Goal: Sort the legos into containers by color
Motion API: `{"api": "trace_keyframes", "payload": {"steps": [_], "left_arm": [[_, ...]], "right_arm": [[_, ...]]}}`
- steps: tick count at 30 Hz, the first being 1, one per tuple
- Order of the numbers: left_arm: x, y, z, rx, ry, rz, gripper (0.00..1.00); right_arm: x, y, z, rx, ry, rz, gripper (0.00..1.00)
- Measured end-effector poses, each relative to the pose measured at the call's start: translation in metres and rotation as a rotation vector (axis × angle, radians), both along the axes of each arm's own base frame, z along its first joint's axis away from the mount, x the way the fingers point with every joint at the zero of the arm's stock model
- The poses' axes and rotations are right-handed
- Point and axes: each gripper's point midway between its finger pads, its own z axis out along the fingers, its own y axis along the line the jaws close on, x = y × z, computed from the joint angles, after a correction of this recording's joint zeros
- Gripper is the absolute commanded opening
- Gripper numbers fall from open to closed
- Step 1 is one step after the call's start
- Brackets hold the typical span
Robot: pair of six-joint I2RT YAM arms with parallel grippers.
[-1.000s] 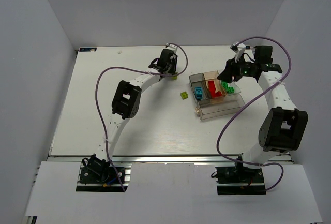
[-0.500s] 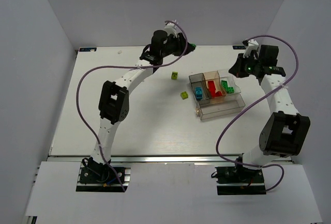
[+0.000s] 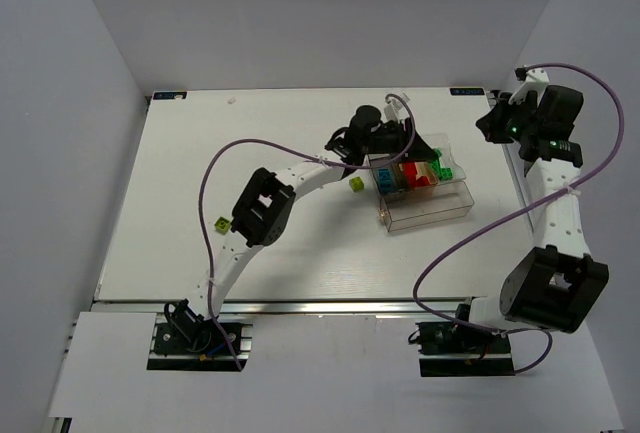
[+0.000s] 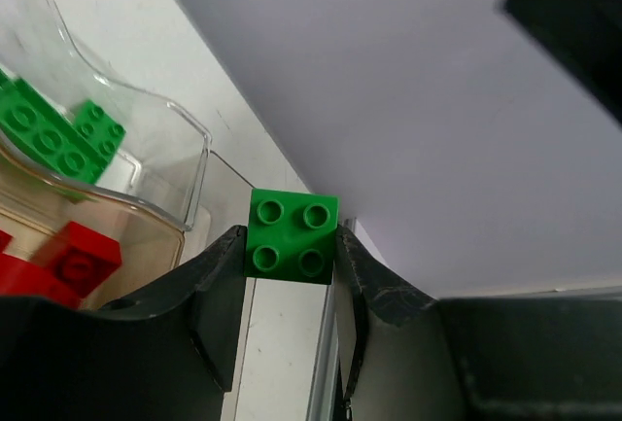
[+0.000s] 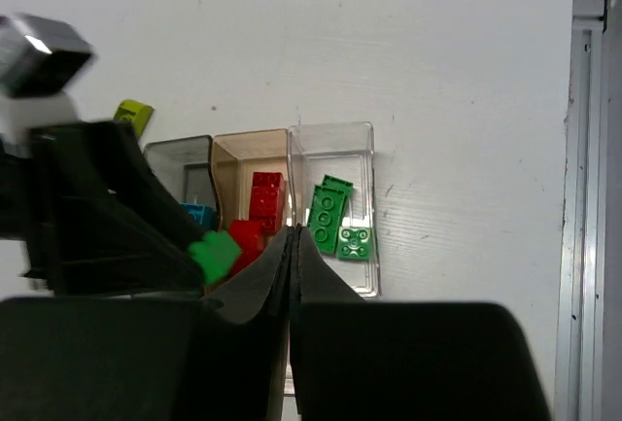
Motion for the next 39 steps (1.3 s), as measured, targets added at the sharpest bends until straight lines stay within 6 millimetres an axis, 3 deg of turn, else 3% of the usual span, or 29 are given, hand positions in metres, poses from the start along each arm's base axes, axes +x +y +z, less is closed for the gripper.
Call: {"api": "trace_keyframes", "payload": {"steps": [5,10,18,31,39], "left_arm": [[-0.005,-0.021,-0.023,0.01,0.057,0.014,0.0],[0.007,-0.025,-0.035,0.038,0.085,0.104,0.06],[0.031,-0.028,-0.038,0.068,0.08,0.248,0.13],[0.023,-0.048,-0.045,0.066,0.077,0.317,0.18],[0.033,-0.054,-0.048,0.058,0.037,0.425,0.2]], "right_arm": [[-0.008,0.007,0.022,-0.001,-0.076,0.035,0.0],[-0.013,0.011,0.012,0.016,-0.066,0.059,0.0],[-0.02,0.017,0.005,0.038,-0.055,0.088,0.0],[-0.023,0.022,0.007,0.055,-0.062,0.114,0.0],[-0.025,0.024,0.002,0.068,-0.048,0.12,0.0]]}}
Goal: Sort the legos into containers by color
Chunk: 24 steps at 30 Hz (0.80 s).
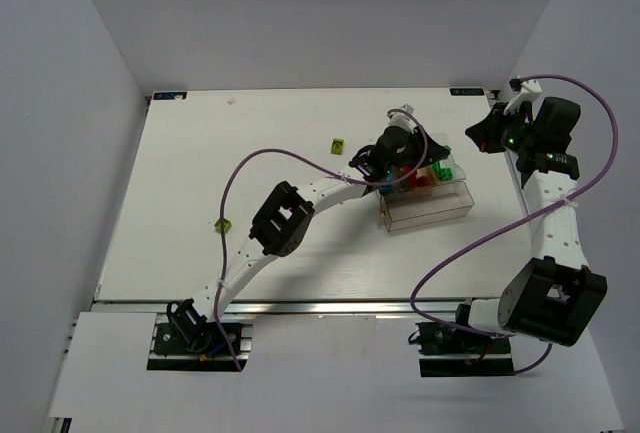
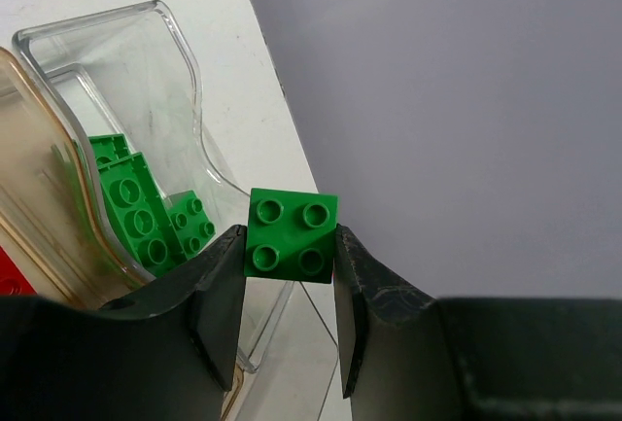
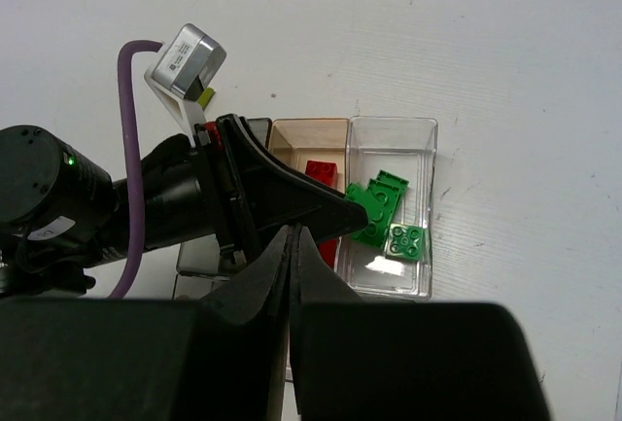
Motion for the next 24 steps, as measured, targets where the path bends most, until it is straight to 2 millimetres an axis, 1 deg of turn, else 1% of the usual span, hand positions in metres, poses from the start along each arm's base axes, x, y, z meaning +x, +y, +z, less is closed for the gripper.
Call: {"api": "trace_keyframes", "payload": {"steps": [2,3,5,8,10,16,20,22,23,24], "left_arm": [[0.001,-0.001,-0.002,0.006,-0.005,0.016,0.21],[0.0,-0.001,-0.002,0.008,-0.005,0.019,0.24],[0.001,-0.001,-0.003,0.012,-0.006,0.026,0.27],[0.002,0.0,-0.004,0.017,-0.006,0.031,0.37],[0.002,0.0,-0.005,0.018,-0.006,0.034,0.51],[0.004,0.0,-0.011,0.025,-0.006,0.038,0.6],[0.004,-0.001,-0.015,0.028,-0.003,0.037,0.6],[0.004,-0.001,-0.015,0.028,-0.003,0.037,0.57],[0.004,-0.001,-0.015,0.028,-0.002,0.037,0.47],[0.004,-0.001,-0.015,0.028,-0.004,0.037,0.42]], "right_arm": [[0.0,0.0,0.0,0.002,0.001,0.001,0.0],[0.0,0.0,0.0,0.004,0.001,0.001,0.0],[0.0,0.001,0.0,0.005,0.001,0.002,0.0],[0.0,0.001,0.0,0.008,0.003,0.002,0.0],[0.0,0.001,0.0,0.008,0.003,0.002,0.0],[0.0,0.001,0.0,0.012,0.004,0.001,0.0],[-0.001,0.002,0.001,0.013,0.004,0.003,0.0],[-0.001,0.002,0.001,0.013,0.004,0.004,0.0],[-0.001,0.002,0.001,0.013,0.003,0.005,0.0],[-0.001,0.002,0.001,0.014,0.003,0.007,0.0]]}}
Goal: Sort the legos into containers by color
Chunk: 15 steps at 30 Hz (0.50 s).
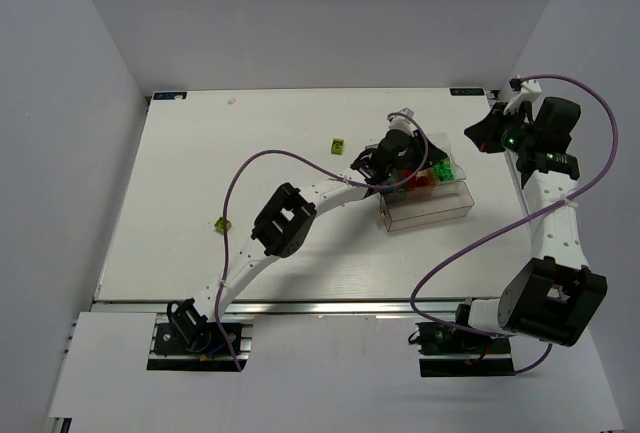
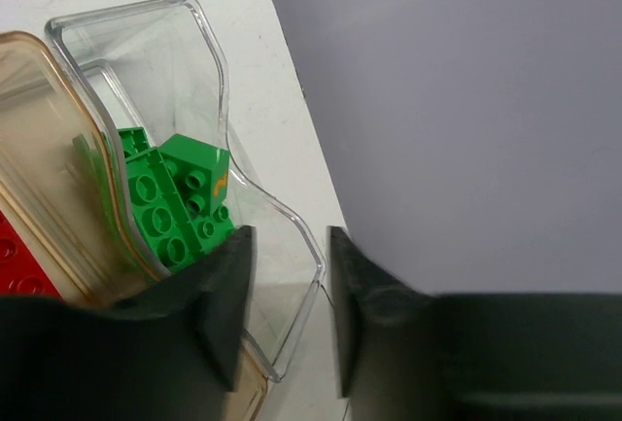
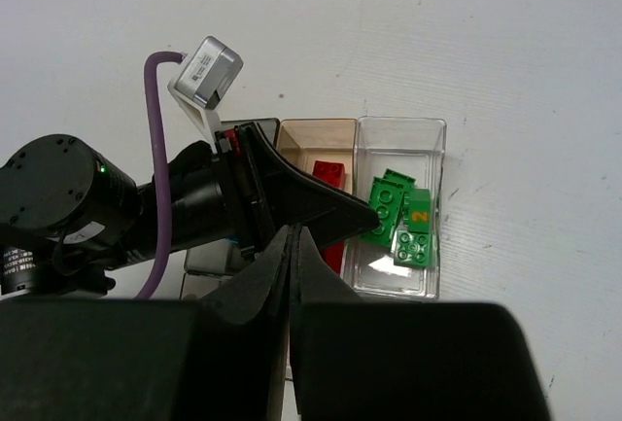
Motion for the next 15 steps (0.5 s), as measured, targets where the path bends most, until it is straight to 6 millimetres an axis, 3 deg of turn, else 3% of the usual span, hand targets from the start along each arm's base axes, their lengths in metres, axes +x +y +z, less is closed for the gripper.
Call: {"api": "trace_keyframes", "payload": {"steps": [4,6,8,11,13,15], "left_arm": [[0.001,0.0,0.003,-0.006,-0.013,-0.001,0.16],[0.002,0.0,0.005,-0.006,-0.028,-0.001,0.06],[0.006,0.004,0.009,-0.004,-0.04,0.003,0.03],[0.003,0.017,0.019,0.016,-0.043,-0.008,0.02],[0.004,0.038,0.036,0.035,-0.052,0.0,0.02],[0.005,0.071,0.062,0.054,-0.069,0.019,0.03]], "right_arm": [[-0.003,0.008,0.002,0.012,-0.012,0.054,0.01],[-0.01,0.02,0.006,0.024,-0.033,0.139,0.19],[-0.021,0.035,0.01,0.034,-0.066,0.266,0.37],[-0.041,0.059,0.014,0.057,-0.12,0.477,0.44],[-0.051,0.071,0.015,0.055,-0.154,0.589,0.45],[-0.056,0.081,0.014,0.026,-0.181,0.679,0.48]]}}
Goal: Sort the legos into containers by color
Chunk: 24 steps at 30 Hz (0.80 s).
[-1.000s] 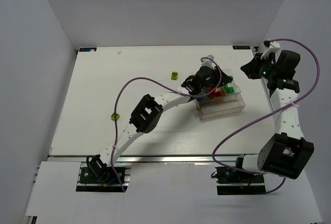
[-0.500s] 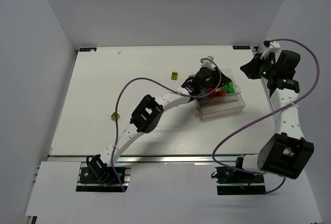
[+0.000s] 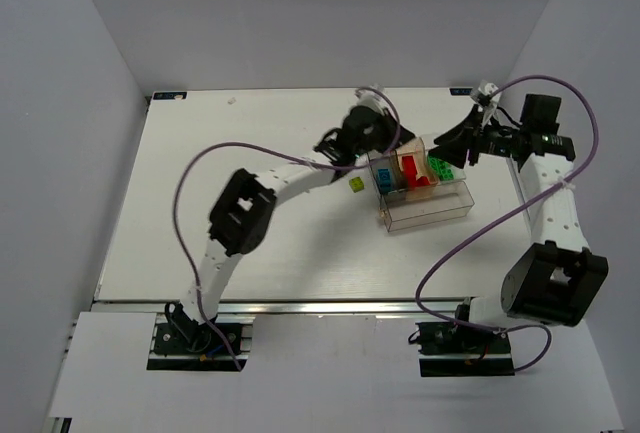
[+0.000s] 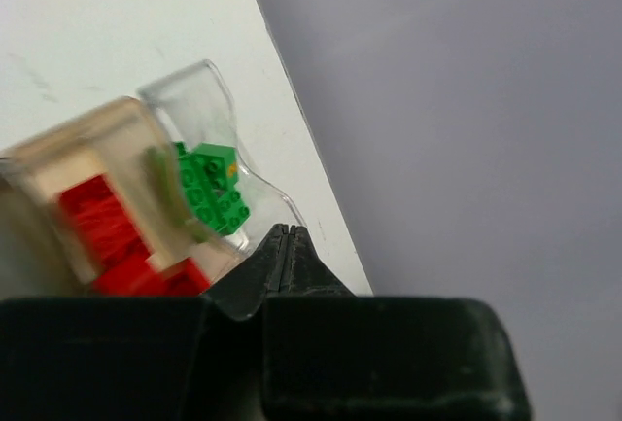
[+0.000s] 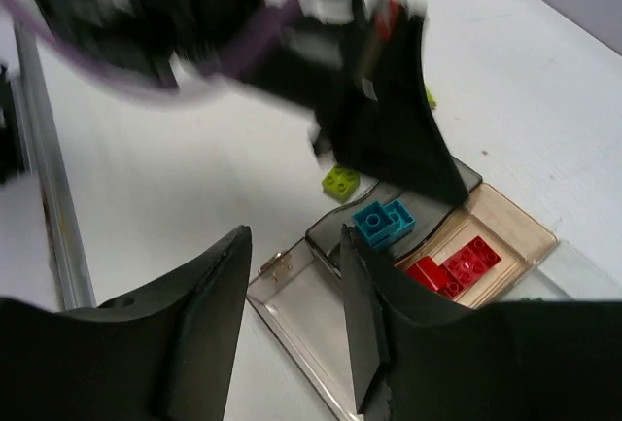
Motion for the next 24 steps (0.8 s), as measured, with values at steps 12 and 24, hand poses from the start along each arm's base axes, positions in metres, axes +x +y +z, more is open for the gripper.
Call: {"api": "trace_keyframes", "payload": {"steps": [12,24], "left_arm": [[-0.051,0.316,0.144,0.126,-0.095,0.481,0.97],[-0.197,0.435,0.04,0.288,0.228,0.741,0.98]], "right_arm": [[-0.028,0.102,-0.082,-0.418,-0.23,0.483,0.84],[0.037,0.169,-0.185,-0.832,-0.349,0.706,0.85]]}}
